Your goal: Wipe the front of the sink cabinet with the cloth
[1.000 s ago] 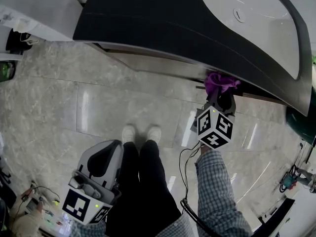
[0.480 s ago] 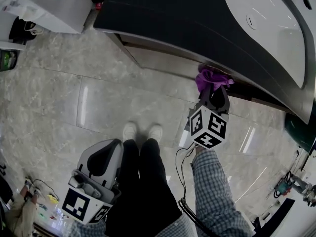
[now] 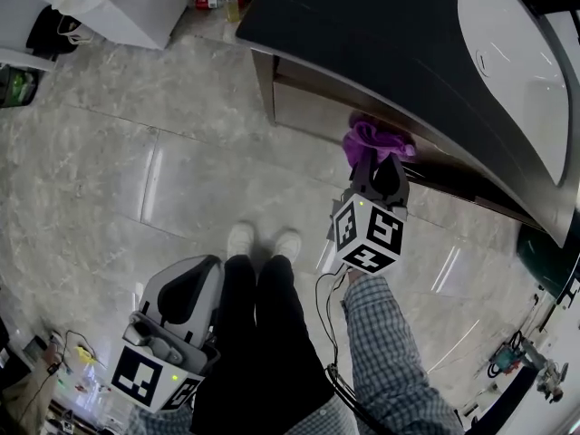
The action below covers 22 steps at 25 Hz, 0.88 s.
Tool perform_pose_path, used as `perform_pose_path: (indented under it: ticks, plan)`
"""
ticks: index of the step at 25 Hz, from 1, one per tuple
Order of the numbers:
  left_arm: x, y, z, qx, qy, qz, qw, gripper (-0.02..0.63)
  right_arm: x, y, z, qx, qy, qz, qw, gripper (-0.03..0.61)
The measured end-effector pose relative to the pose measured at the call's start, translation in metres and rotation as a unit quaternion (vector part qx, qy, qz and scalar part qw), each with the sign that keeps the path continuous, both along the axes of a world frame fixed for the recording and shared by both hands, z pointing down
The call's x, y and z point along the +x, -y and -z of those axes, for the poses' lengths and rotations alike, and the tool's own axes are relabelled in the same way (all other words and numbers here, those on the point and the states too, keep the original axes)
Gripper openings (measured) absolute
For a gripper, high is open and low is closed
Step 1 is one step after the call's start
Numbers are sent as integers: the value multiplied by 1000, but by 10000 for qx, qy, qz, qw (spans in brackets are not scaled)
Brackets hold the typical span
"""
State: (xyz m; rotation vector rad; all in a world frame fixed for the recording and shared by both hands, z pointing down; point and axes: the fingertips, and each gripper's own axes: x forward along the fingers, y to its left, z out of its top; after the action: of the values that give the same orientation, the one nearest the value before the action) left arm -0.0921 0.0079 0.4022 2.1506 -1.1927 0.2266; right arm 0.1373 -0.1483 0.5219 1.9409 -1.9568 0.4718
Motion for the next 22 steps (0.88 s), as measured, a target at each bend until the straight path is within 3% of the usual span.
perform_pose_path:
  ticks: [22]
  plan:
    - [-72, -12, -4, -14, -32, 834, 9965, 12, -136, 24, -8, -69, -21, 1361, 9907, 77]
